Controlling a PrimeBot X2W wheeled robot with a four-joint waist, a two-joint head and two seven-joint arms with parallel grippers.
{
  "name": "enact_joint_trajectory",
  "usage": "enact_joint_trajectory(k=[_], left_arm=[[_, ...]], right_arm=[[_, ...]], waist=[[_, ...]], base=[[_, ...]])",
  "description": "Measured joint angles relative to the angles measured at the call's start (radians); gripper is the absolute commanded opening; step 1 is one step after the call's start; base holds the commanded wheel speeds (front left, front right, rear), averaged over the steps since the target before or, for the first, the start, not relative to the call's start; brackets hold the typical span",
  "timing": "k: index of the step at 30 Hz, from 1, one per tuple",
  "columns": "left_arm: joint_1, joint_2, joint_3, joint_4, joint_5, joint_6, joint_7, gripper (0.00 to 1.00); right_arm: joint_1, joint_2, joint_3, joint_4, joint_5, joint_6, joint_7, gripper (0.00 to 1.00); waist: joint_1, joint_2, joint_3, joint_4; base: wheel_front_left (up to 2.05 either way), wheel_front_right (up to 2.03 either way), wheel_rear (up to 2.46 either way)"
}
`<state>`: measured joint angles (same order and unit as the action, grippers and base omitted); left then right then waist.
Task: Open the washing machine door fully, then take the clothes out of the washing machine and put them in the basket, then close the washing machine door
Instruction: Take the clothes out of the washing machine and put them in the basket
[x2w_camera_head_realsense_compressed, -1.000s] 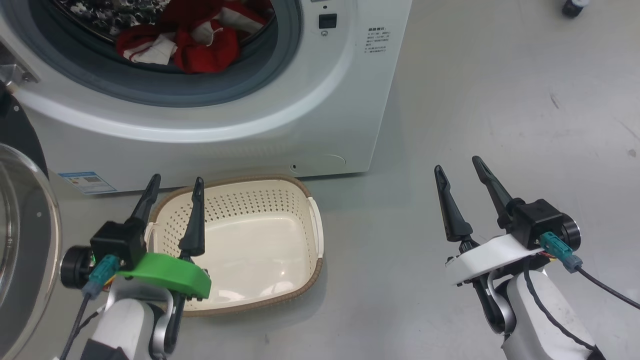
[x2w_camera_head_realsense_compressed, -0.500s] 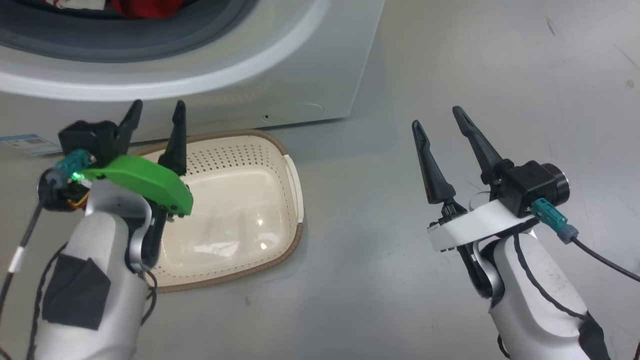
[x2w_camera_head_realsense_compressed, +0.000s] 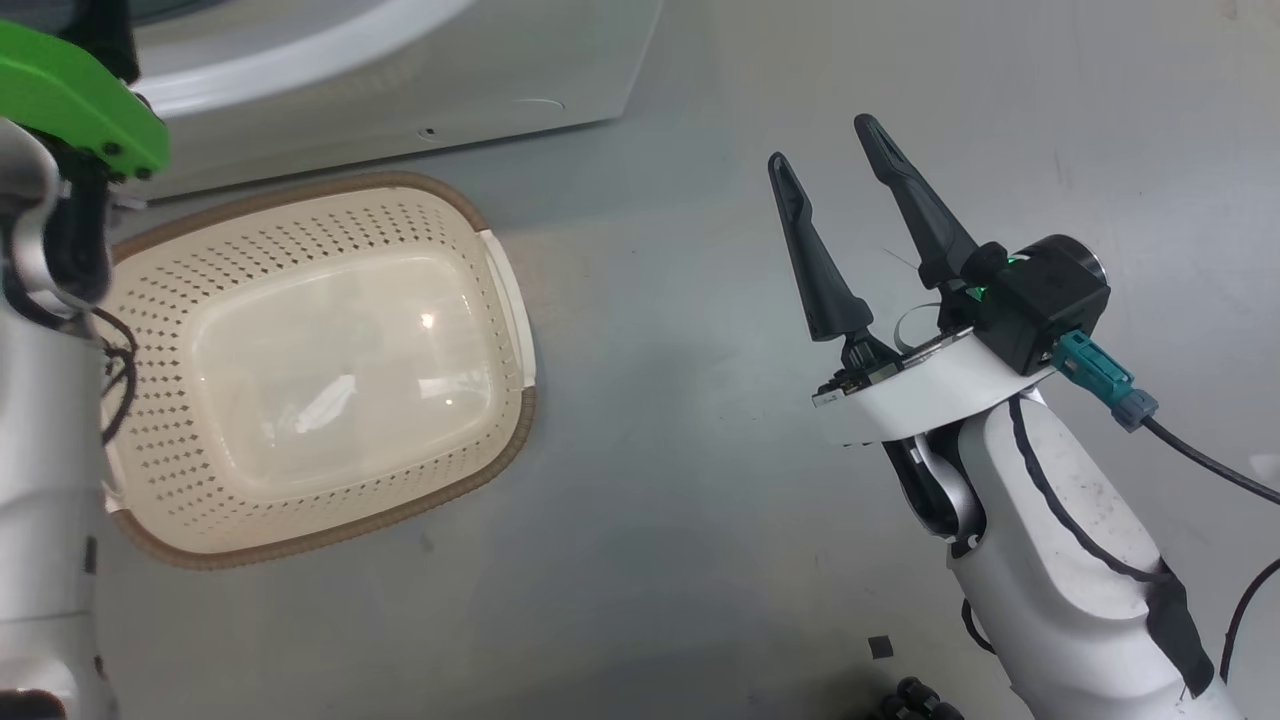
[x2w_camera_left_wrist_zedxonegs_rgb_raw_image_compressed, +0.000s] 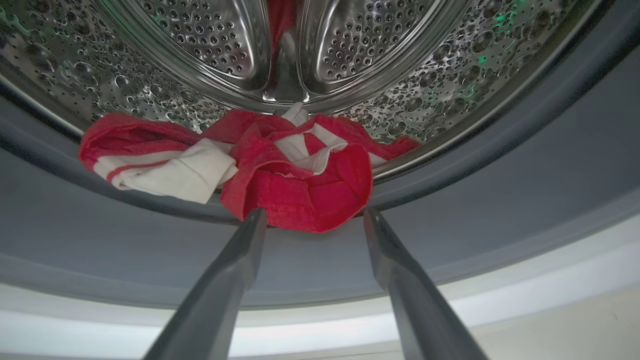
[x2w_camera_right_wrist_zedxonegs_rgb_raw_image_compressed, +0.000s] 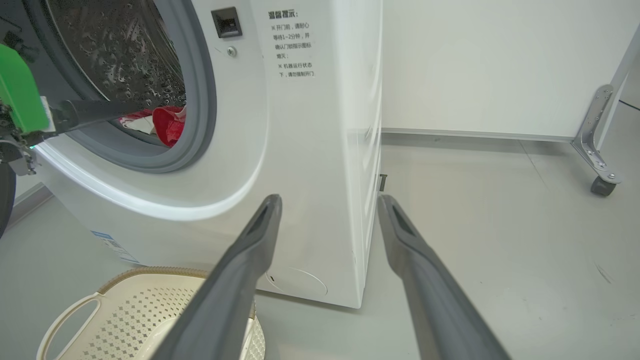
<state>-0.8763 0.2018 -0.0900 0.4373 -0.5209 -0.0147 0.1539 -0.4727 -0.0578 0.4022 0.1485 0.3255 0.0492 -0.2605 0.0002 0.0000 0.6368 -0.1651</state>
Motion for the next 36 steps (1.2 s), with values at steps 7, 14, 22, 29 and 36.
enact_joint_trajectory(k=[7, 14, 22, 29, 36], left_arm=[[-0.132, 0.072, 0.058, 0.035, -0.007, 0.001, 0.023, 1.0], [-0.222, 0.126, 0.093, 0.073, -0.009, 0.006, 0.045, 1.0], [-0.323, 0.172, 0.11, 0.107, -0.014, 0.013, 0.072, 1.0], [-0.345, 0.184, 0.109, 0.178, -0.013, 0.028, 0.115, 1.0], [-0.381, 0.198, 0.088, 0.226, -0.013, 0.028, 0.195, 1.0]], right_arm=[[-0.03, 0.0, 0.044, -0.009, 0.04, -0.01, 0.0, 1.0], [-0.04, 0.0, 0.072, -0.014, 0.057, -0.026, 0.0, 1.0], [-0.064, 0.001, 0.089, -0.025, 0.066, -0.042, 0.0, 1.0], [-0.074, 0.002, 0.102, -0.028, 0.072, -0.052, 0.0, 1.0], [-0.09, 0.002, 0.113, -0.027, 0.072, -0.052, 0.0, 1.0]], waist=[[-0.0001, 0.0, 0.058, -0.065], [-0.0001, 0.0, 0.103, -0.129], [-0.0001, 0.0, 0.151, -0.182], [-0.0001, 0.0, 0.182, -0.205], [-0.0001, 0.0, 0.186, -0.202]], base=[[0.0, 0.0, 0.0], [0.0, 0.0, 0.0], [0.0, 0.0, 0.0], [0.0, 0.0, 0.0], [0.0, 0.0, 0.0]])
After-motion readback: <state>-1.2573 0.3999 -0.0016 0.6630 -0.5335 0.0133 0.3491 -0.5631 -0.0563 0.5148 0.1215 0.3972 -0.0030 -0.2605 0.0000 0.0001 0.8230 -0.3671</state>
